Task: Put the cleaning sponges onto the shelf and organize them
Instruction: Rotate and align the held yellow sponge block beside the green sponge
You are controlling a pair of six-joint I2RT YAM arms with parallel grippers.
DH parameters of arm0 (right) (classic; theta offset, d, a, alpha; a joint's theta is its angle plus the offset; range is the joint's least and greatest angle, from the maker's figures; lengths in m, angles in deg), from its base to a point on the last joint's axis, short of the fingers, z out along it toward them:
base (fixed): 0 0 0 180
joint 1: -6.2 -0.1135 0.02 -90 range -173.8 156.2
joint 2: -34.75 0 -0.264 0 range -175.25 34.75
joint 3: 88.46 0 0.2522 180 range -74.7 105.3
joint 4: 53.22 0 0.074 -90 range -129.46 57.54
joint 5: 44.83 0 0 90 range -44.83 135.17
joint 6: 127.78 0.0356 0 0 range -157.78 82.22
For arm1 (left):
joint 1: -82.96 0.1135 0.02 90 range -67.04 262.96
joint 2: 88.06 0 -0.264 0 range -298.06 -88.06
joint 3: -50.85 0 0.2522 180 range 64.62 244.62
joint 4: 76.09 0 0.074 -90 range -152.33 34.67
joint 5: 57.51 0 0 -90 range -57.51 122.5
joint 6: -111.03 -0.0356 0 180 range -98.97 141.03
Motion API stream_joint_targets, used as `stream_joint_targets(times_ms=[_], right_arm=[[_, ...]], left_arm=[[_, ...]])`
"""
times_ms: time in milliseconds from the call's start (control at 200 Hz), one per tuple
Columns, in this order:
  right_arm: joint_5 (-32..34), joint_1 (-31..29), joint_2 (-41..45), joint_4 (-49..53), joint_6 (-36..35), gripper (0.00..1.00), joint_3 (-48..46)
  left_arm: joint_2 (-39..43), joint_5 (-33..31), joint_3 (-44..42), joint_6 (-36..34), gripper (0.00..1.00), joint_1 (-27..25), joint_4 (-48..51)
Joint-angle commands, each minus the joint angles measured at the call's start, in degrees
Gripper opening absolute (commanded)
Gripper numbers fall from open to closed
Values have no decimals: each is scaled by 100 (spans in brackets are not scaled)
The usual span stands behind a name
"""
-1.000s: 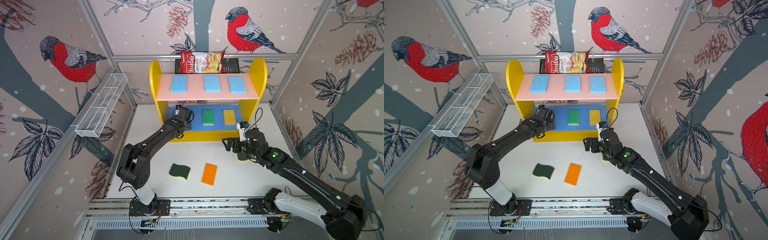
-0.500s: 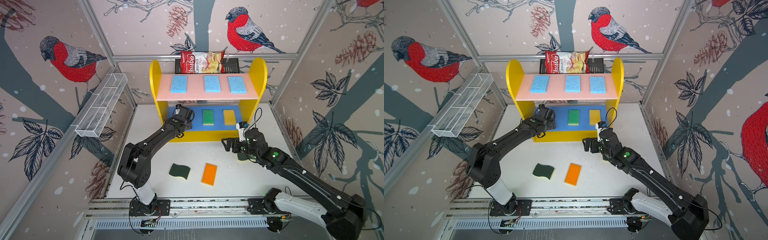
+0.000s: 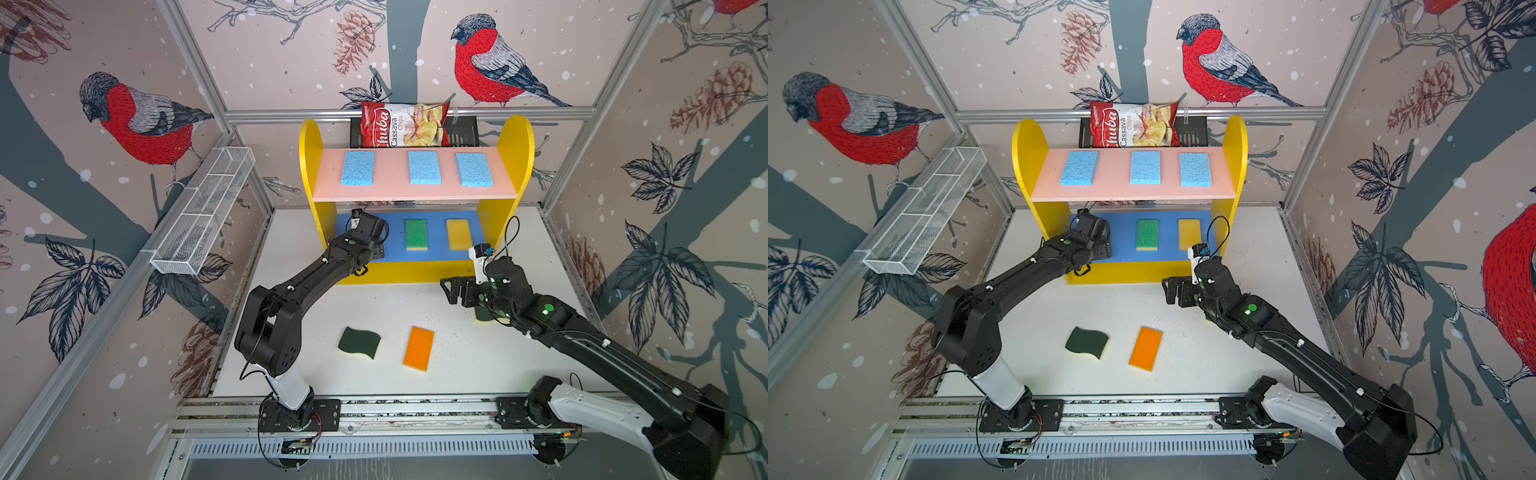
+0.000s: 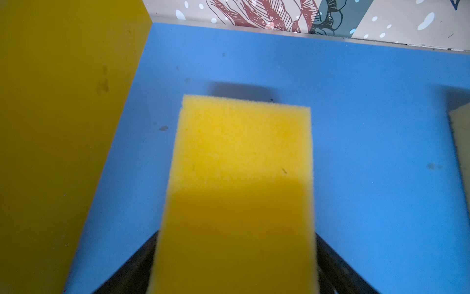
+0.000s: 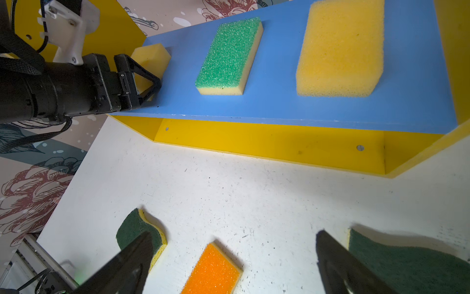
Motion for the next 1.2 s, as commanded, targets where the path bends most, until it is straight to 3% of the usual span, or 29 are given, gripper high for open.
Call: stream_joint_targets(times_ms=[0, 1196], right_arm=[[101, -27, -7, -46, 98, 99, 47], [293, -145, 261, -1, 239, 99, -97]], left_arm=[[71, 176, -58, -46, 84, 6, 161], [137, -1, -204, -276, 76, 4, 155]])
